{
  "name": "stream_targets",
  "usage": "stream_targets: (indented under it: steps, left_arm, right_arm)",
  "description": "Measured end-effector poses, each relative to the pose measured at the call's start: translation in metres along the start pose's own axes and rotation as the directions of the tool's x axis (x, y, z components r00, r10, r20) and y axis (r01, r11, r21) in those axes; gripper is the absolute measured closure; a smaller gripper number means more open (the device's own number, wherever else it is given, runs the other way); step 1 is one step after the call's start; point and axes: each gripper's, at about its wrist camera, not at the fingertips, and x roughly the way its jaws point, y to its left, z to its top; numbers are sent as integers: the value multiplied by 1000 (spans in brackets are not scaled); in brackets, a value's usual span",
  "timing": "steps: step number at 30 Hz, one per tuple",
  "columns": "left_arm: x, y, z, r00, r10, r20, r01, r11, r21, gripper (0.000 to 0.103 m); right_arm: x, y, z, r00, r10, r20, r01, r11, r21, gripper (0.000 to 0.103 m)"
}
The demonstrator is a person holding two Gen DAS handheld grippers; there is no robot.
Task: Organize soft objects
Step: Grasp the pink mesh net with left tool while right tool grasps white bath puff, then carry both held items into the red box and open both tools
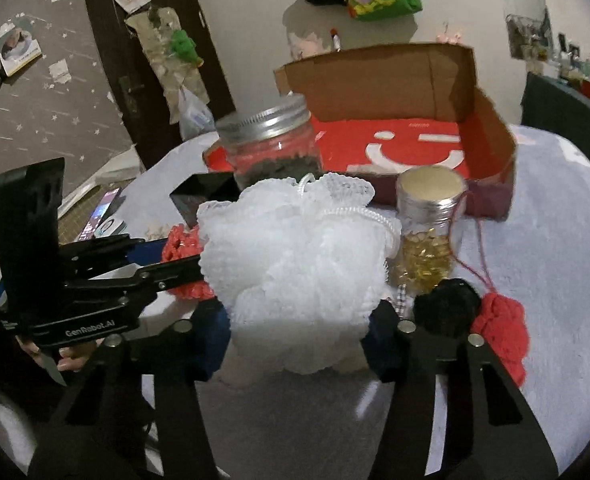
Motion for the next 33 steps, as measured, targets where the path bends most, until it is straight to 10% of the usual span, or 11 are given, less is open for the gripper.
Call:
stream_targets:
  steps: [23,33]
  left_arm:
    - [-66,24,74,978,19,210,-34,997,70,69]
    - [-27,46,141,991,-22,131,5,992,125,69]
  right_arm:
    - [-79,11,64,973,-101,208,124,987,-102,53]
    - [-47,-10,148,979,-140,151,167,969,-185,53]
